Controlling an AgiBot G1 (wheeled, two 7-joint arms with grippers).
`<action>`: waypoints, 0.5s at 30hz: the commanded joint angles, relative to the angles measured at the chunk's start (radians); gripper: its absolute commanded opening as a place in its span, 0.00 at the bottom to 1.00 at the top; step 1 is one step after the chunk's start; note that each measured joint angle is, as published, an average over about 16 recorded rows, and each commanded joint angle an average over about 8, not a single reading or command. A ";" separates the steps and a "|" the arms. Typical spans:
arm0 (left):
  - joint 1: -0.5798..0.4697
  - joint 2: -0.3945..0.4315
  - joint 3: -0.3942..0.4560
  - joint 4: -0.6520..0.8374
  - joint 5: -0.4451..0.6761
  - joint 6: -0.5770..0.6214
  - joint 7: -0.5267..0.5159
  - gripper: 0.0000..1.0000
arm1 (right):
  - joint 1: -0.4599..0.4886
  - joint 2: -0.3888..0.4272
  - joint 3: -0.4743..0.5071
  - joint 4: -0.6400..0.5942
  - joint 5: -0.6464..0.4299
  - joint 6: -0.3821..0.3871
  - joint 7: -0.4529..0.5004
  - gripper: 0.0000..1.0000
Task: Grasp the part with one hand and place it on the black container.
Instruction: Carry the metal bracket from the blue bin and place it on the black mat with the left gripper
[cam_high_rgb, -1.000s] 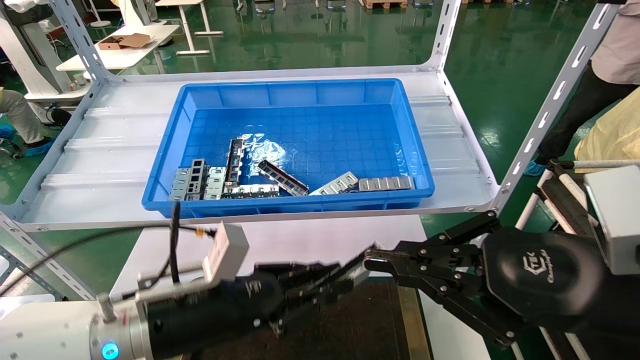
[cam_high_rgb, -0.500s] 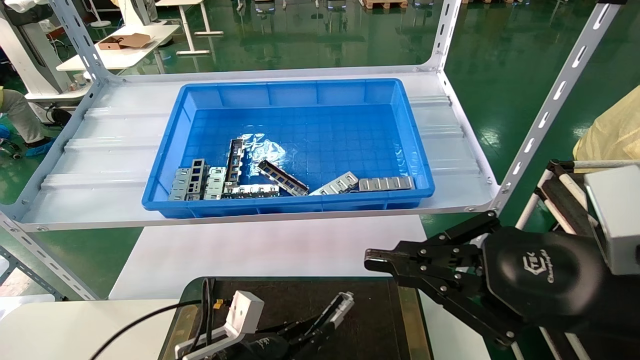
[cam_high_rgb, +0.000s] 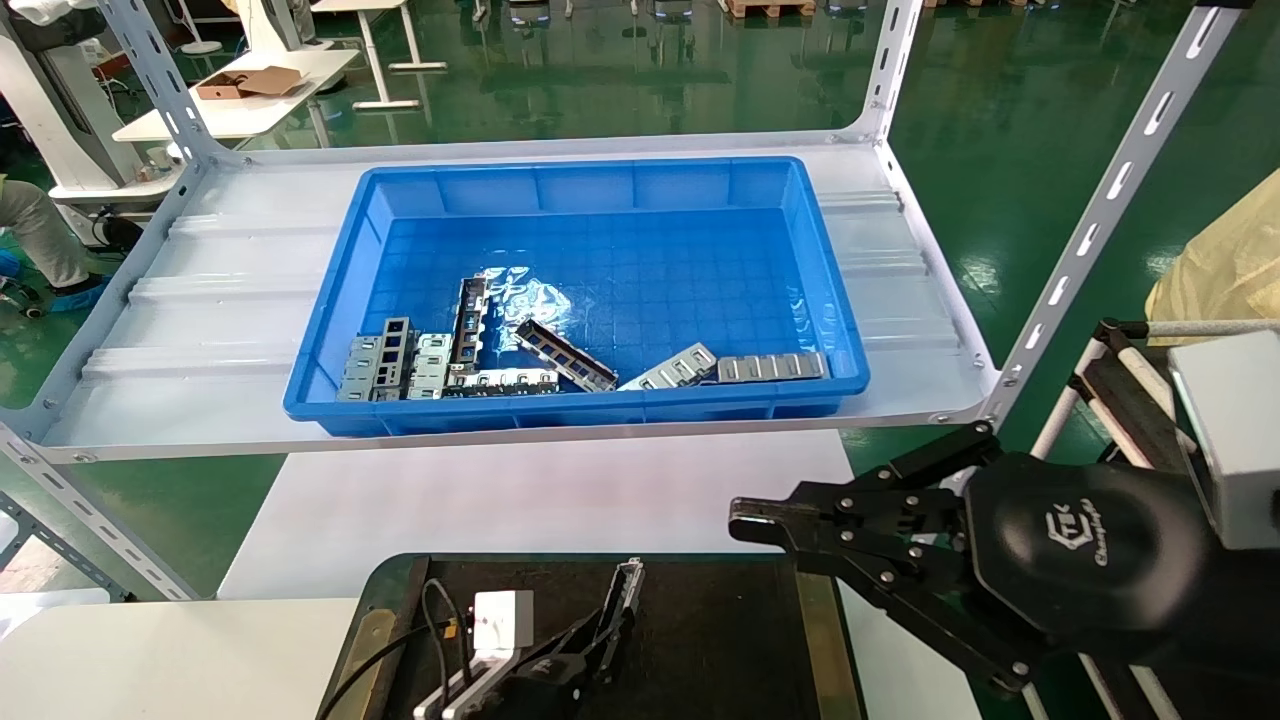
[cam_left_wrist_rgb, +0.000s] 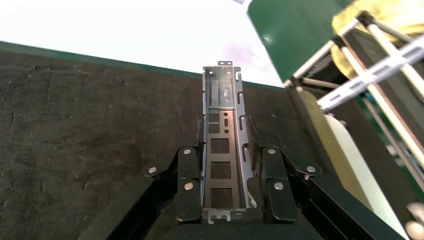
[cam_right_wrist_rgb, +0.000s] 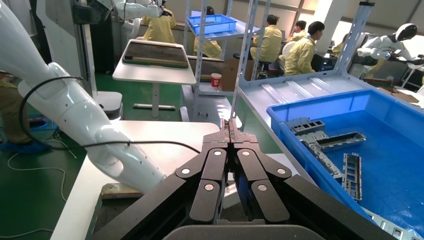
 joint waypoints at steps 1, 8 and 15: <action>-0.010 0.033 0.021 0.020 -0.014 -0.056 0.000 0.00 | 0.000 0.000 0.000 0.000 0.000 0.000 0.000 0.00; -0.038 0.110 0.047 0.082 -0.050 -0.139 0.013 0.00 | 0.000 0.000 0.000 0.000 0.000 0.000 0.000 0.00; -0.045 0.150 0.052 0.132 -0.061 -0.158 0.011 0.00 | 0.000 0.000 0.000 0.000 0.000 0.000 0.000 0.00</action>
